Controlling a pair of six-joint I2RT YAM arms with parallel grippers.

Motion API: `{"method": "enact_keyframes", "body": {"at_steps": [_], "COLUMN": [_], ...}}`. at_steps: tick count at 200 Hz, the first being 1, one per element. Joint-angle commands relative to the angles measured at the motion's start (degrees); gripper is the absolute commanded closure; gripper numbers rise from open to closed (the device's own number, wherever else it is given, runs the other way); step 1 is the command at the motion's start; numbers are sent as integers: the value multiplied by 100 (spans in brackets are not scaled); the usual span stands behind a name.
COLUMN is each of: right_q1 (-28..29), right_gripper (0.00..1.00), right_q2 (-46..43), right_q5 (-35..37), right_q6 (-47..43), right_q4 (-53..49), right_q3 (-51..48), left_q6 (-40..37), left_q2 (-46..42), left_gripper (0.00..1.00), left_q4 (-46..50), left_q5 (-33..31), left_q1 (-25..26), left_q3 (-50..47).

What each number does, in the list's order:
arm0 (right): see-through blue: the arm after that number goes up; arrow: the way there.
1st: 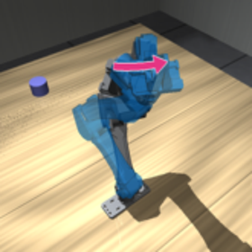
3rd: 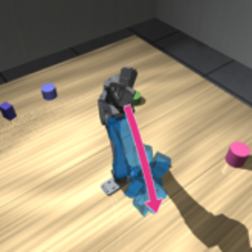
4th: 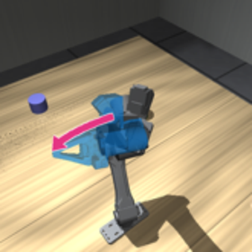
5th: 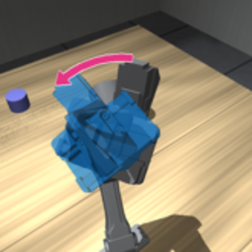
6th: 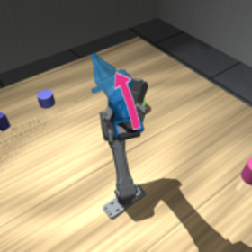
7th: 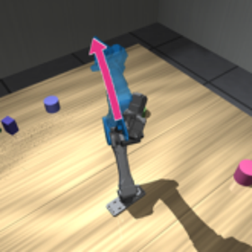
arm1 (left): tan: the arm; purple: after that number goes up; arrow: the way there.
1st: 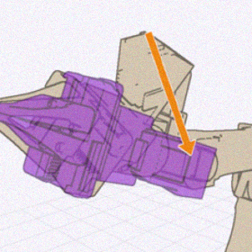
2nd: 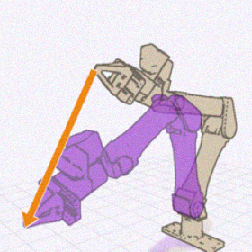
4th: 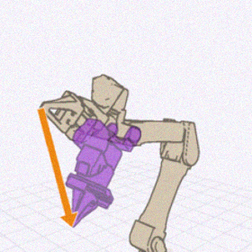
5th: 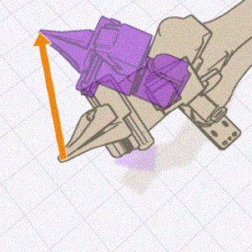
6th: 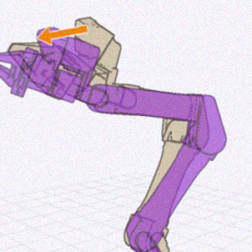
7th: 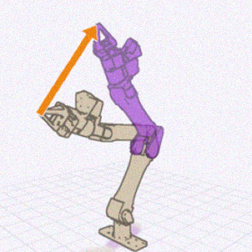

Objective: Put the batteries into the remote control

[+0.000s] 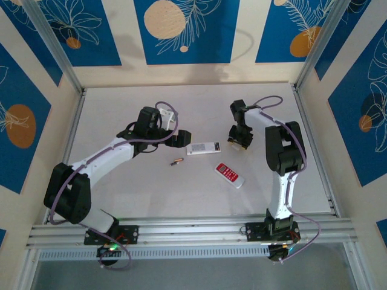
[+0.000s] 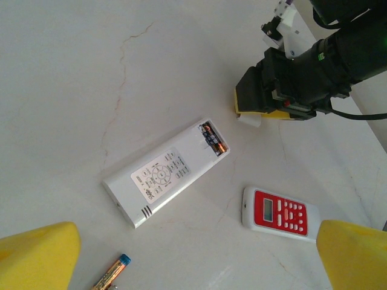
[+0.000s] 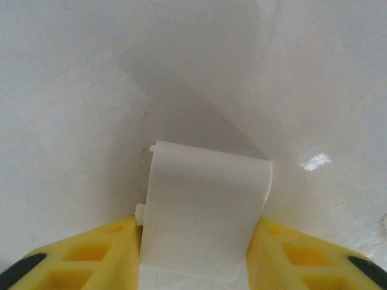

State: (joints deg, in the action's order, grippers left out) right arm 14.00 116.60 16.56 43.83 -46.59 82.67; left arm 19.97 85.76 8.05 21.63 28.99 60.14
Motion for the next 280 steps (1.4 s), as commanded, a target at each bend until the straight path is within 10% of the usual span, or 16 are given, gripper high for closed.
{"method": "enact_keyframes", "body": {"at_steps": [1,89,280], "right_q1": [1,468,1019], "right_gripper": [60,66,63], "right_q2": [-51,-1253,-168], "right_q5": [-24,-1494,-830], "right_q6": [-251,-4257,-3231], "right_q4": [127,1129,90], "right_q3": [-268,-564,139], "left_q6": [95,43,134], "left_q2": [-11,-93,-56], "left_gripper": [0,0,0], "left_q4": [-12,99,117], "left_q5": [139,-27,-19], "left_q1": [-47,-43,-47], "left_q3": [58,75,43]}}
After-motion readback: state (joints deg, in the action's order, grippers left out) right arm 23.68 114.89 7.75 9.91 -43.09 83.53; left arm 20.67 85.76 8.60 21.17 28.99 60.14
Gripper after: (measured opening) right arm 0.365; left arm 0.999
